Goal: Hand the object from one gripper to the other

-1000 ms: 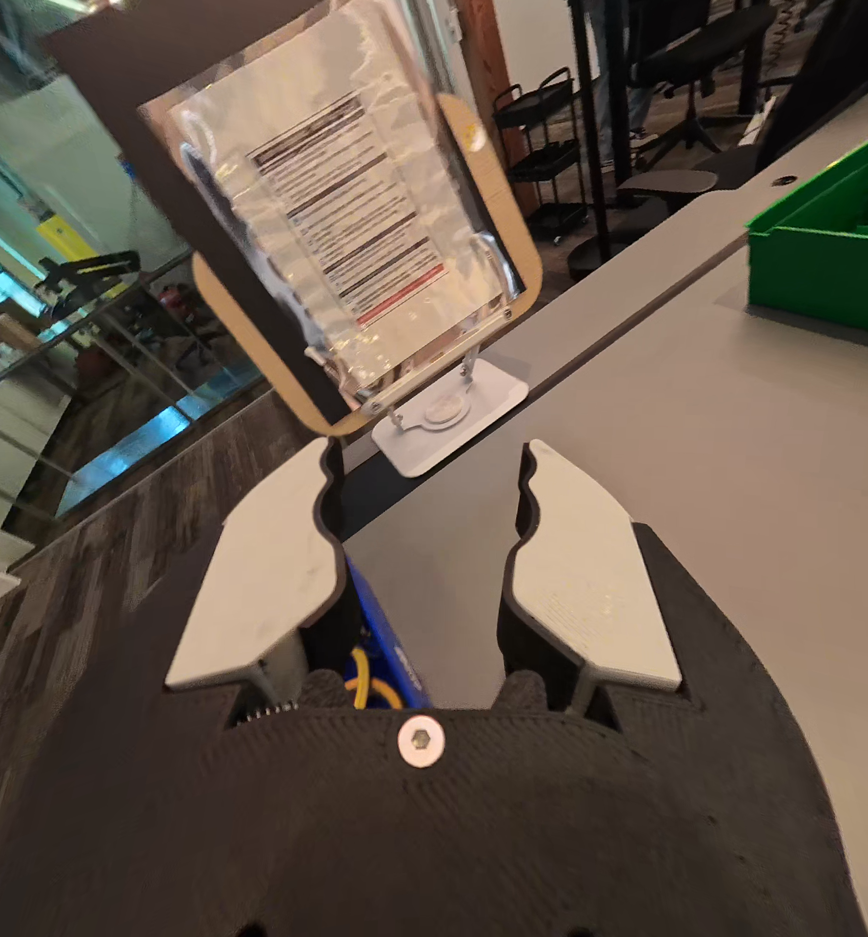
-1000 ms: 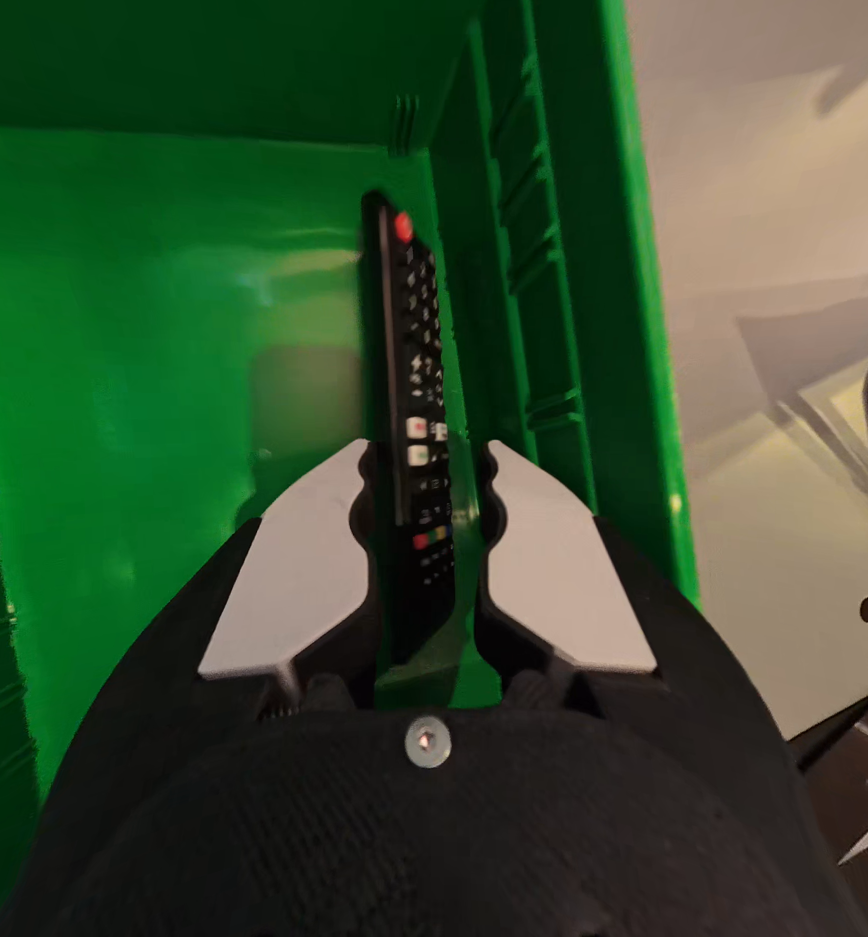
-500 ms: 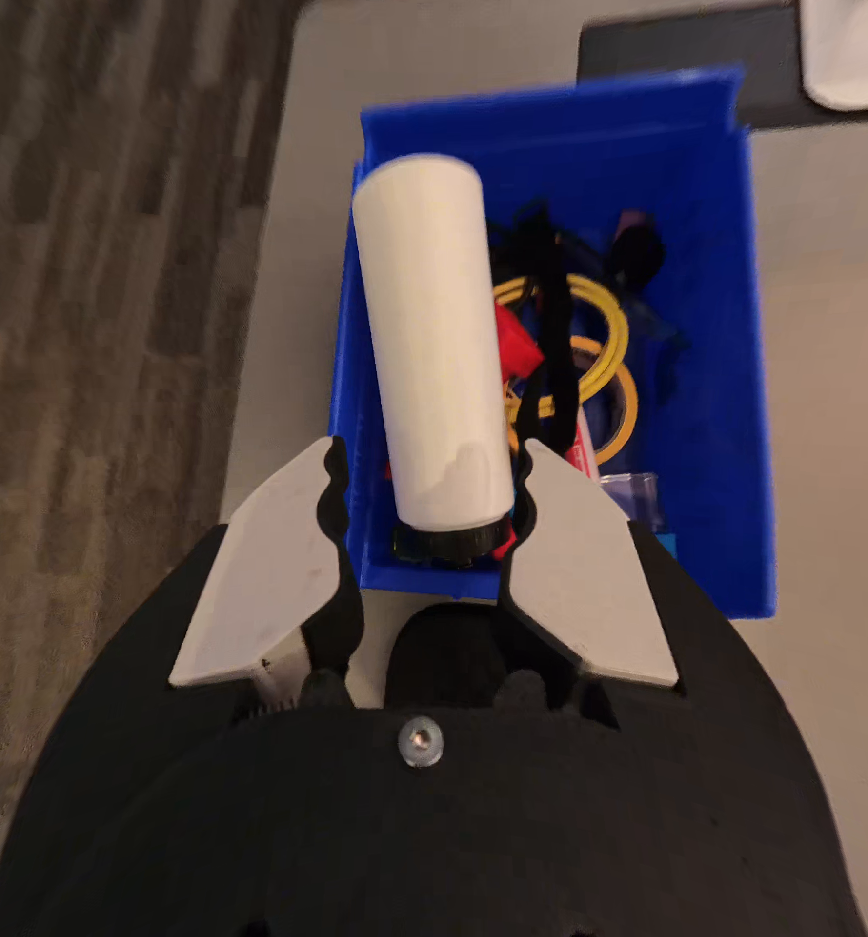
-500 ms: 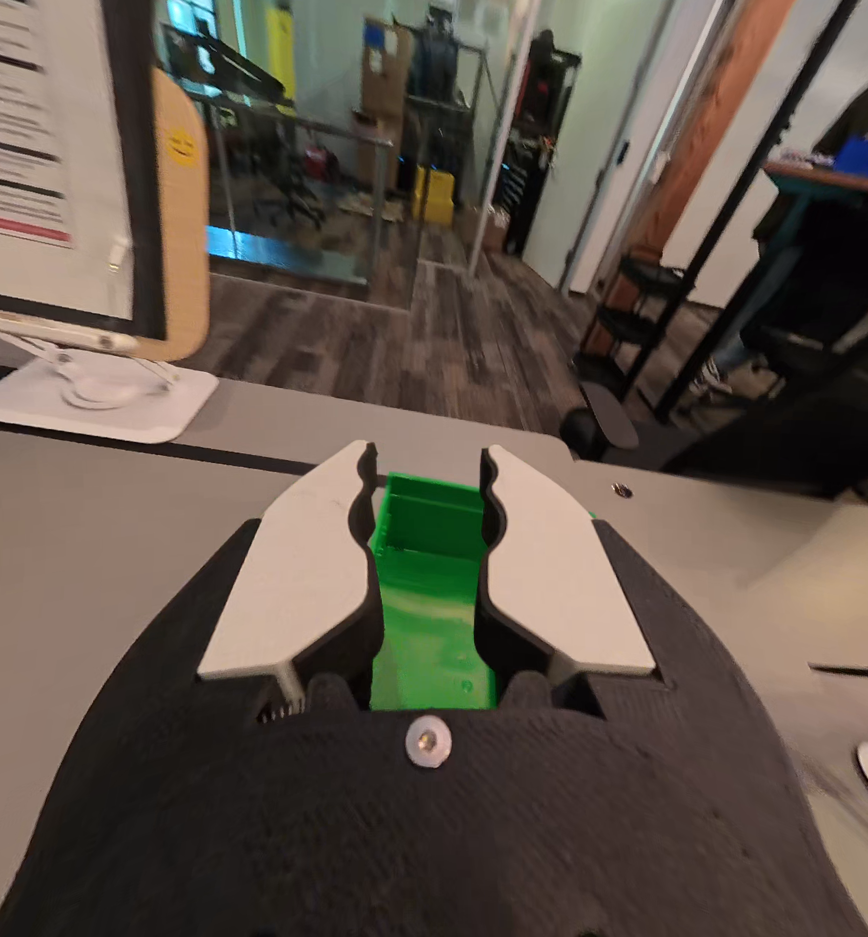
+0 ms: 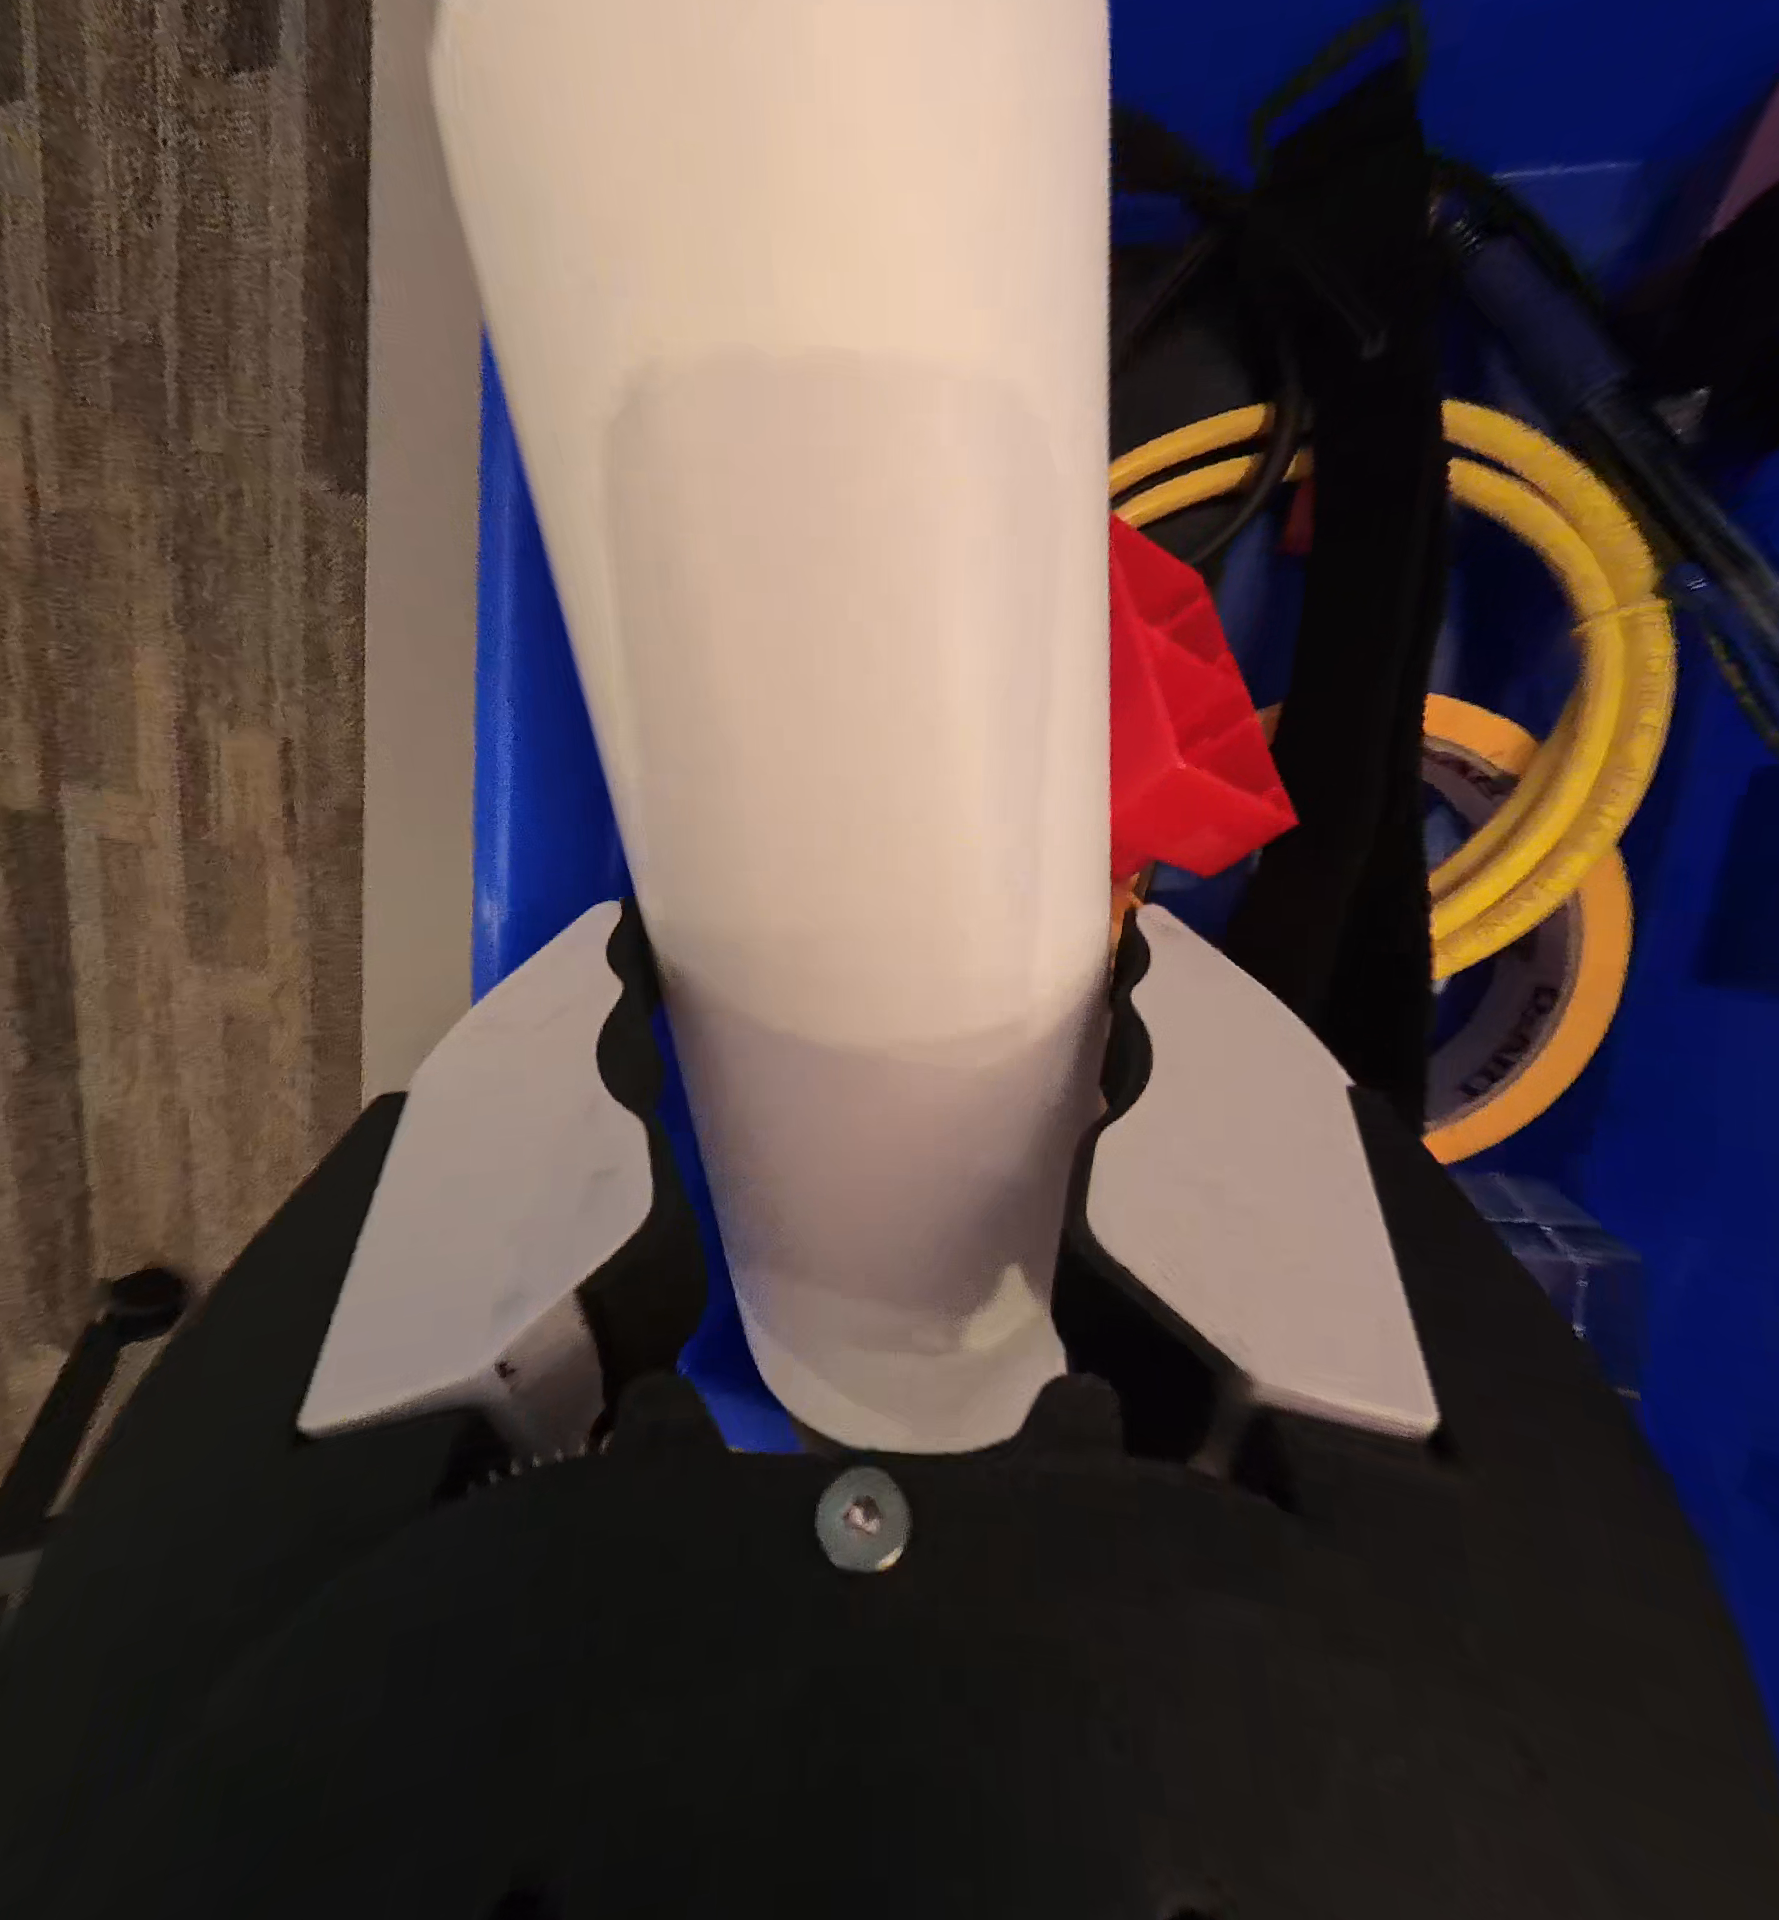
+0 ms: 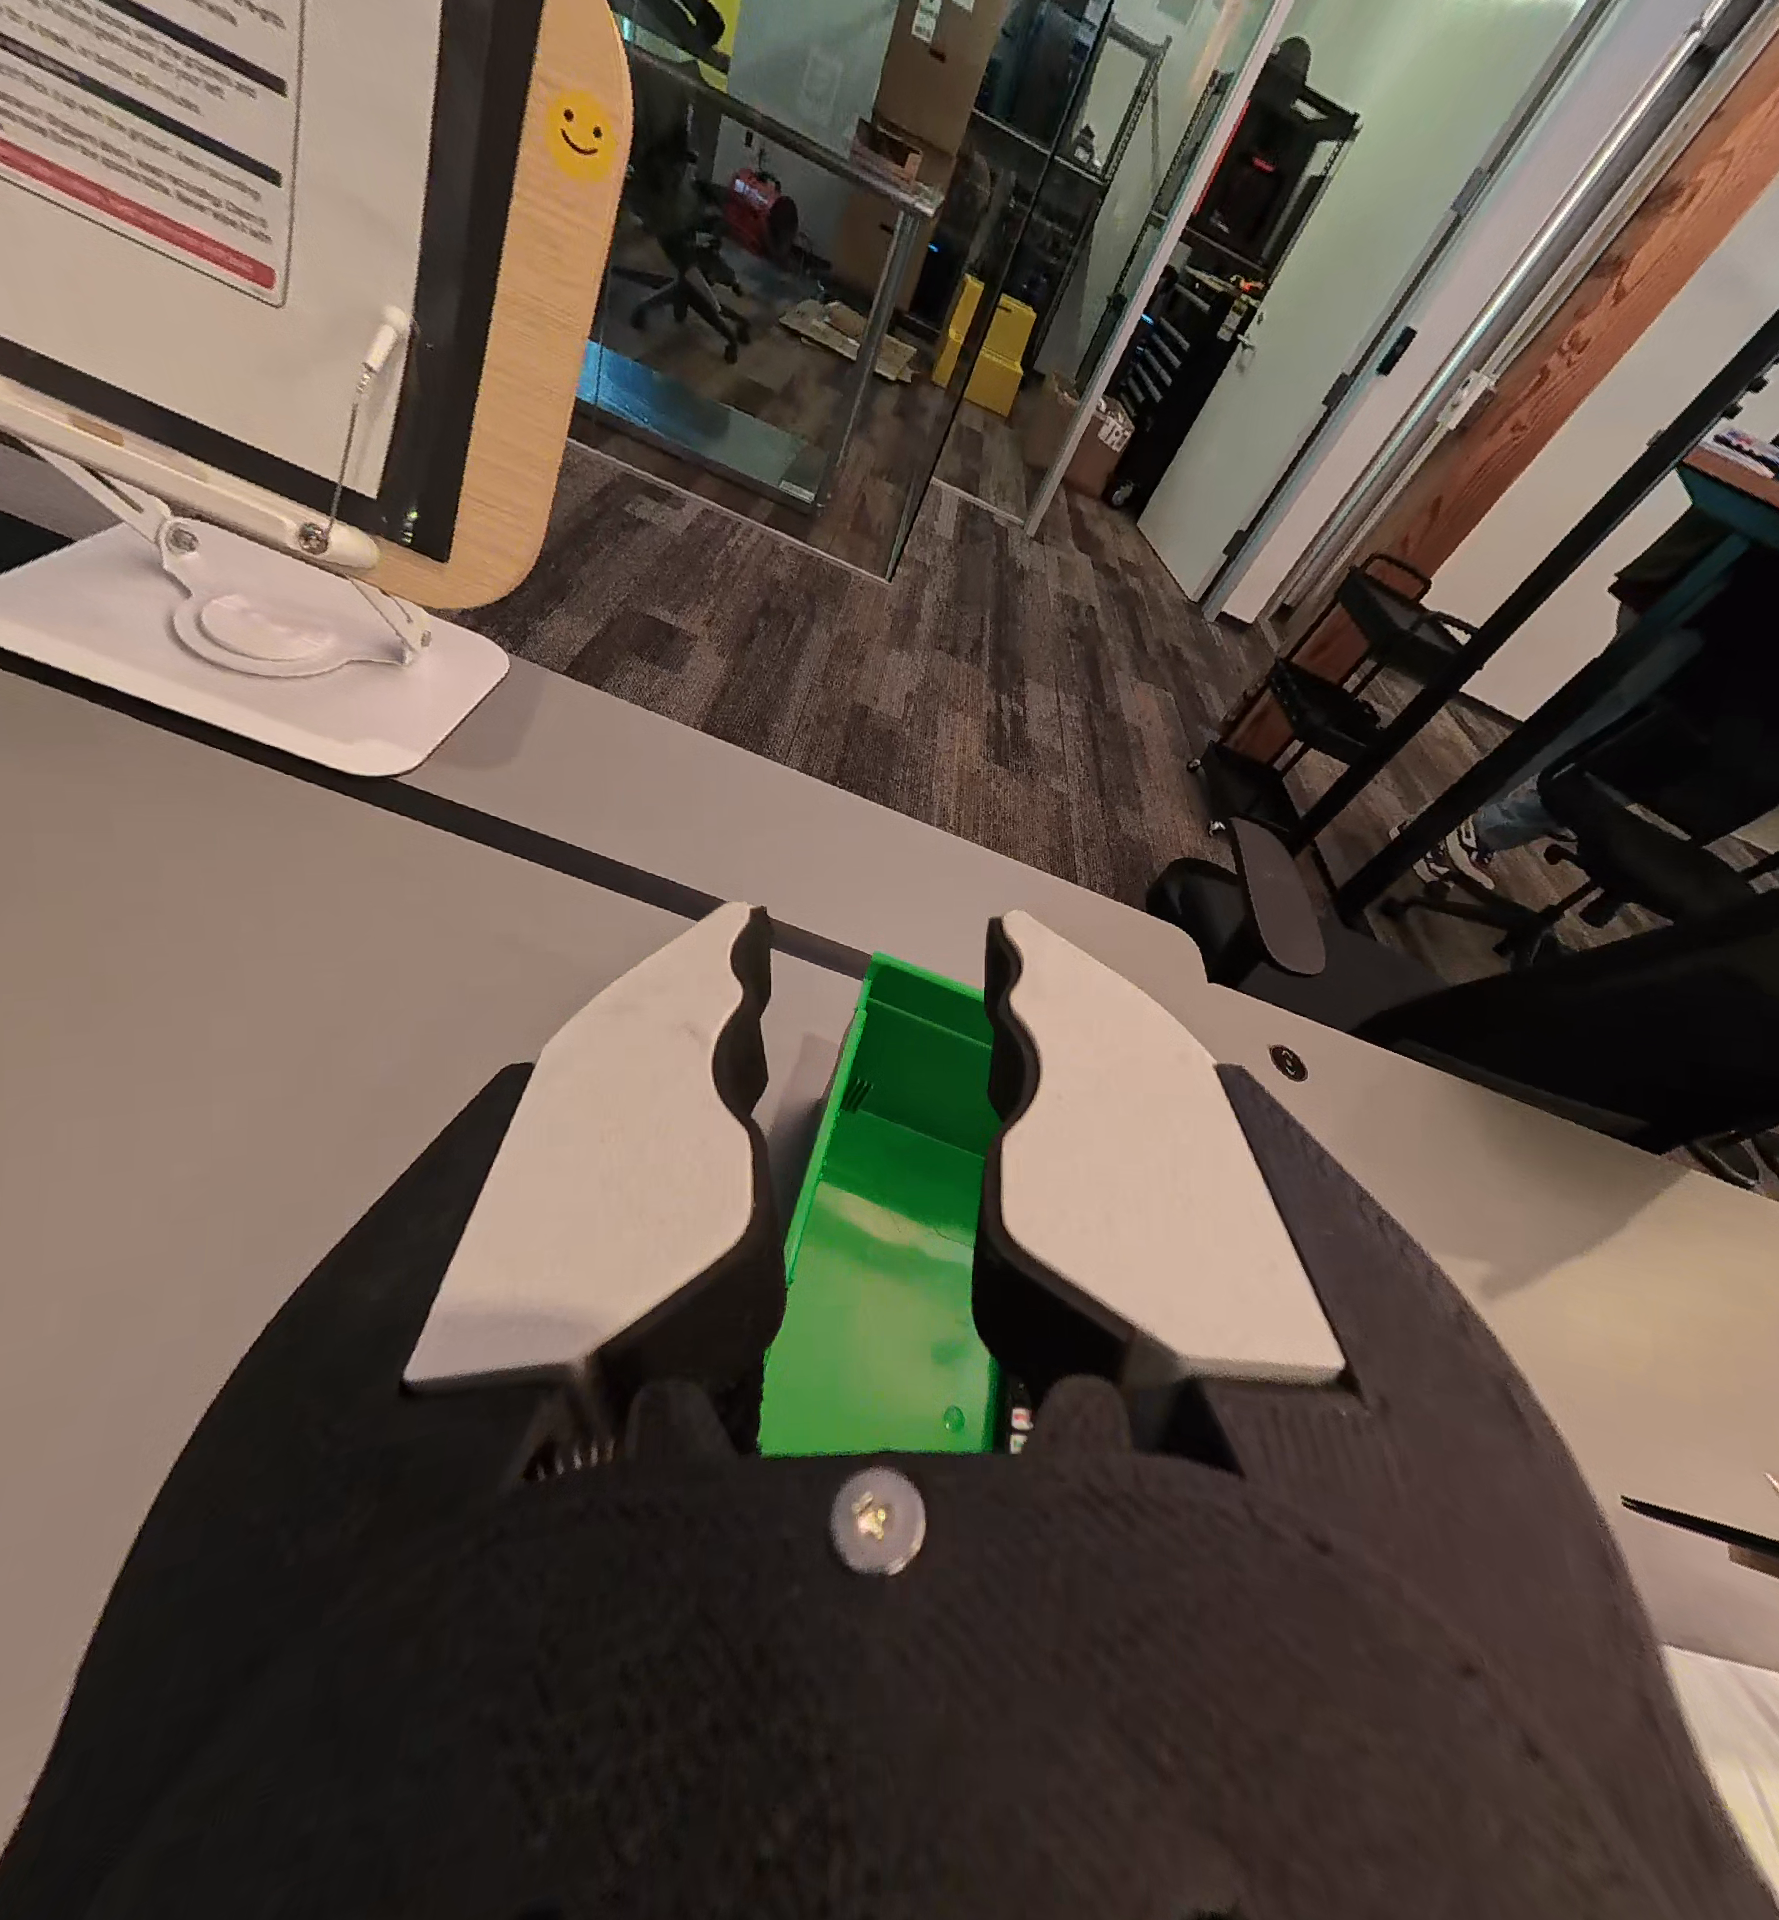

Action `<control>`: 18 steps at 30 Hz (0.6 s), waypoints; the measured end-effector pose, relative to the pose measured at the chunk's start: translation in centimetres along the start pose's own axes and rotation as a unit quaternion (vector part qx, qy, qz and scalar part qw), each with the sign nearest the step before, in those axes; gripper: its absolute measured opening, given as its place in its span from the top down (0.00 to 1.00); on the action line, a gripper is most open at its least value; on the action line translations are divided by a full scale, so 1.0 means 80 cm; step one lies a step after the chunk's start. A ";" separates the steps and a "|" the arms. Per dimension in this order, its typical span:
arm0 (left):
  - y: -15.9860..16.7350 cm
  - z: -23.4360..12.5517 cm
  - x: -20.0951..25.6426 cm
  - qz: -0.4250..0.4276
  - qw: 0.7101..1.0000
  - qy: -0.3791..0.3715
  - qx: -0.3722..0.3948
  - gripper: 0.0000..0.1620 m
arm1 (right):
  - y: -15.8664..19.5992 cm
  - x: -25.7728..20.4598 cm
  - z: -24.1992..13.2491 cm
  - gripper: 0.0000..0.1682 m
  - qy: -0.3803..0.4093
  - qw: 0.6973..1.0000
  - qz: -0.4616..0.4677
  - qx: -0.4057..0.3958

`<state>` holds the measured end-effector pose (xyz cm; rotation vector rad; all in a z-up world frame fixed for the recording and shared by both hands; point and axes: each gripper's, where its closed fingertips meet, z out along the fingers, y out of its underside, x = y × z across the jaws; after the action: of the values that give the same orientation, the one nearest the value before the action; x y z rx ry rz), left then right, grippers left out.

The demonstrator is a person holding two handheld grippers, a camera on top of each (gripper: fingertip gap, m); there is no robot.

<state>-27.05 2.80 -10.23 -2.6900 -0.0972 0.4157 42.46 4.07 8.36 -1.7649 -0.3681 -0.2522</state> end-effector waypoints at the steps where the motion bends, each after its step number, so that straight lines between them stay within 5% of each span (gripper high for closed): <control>1: 0.002 0.005 0.000 0.010 1.000 -0.011 -0.009 0.47 | -0.001 0.000 -0.001 0.76 -0.001 1.000 -0.001 0.002; 6: -0.005 0.012 0.004 0.048 0.998 -0.028 0.000 0.46 | -0.006 -0.002 -0.004 0.76 -0.006 1.000 -0.010 0.011; 11: -0.030 -0.008 0.004 -0.022 0.996 0.050 0.064 0.46 | -0.008 -0.009 -0.003 0.76 -0.014 1.000 -0.024 0.014; 14: -0.044 -0.052 -0.005 -0.030 0.991 0.053 0.123 0.46 | -0.012 -0.016 -0.003 0.76 -0.017 0.999 -0.034 0.019; 18: -0.083 -0.177 0.053 -0.014 0.932 0.212 0.295 0.46 | -0.034 -0.045 -0.006 0.76 -0.047 0.996 -0.043 0.056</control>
<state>-18.78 3.87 3.69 -2.1161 0.1012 -0.1417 38.12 3.76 9.62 -1.6556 -0.5174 -0.2046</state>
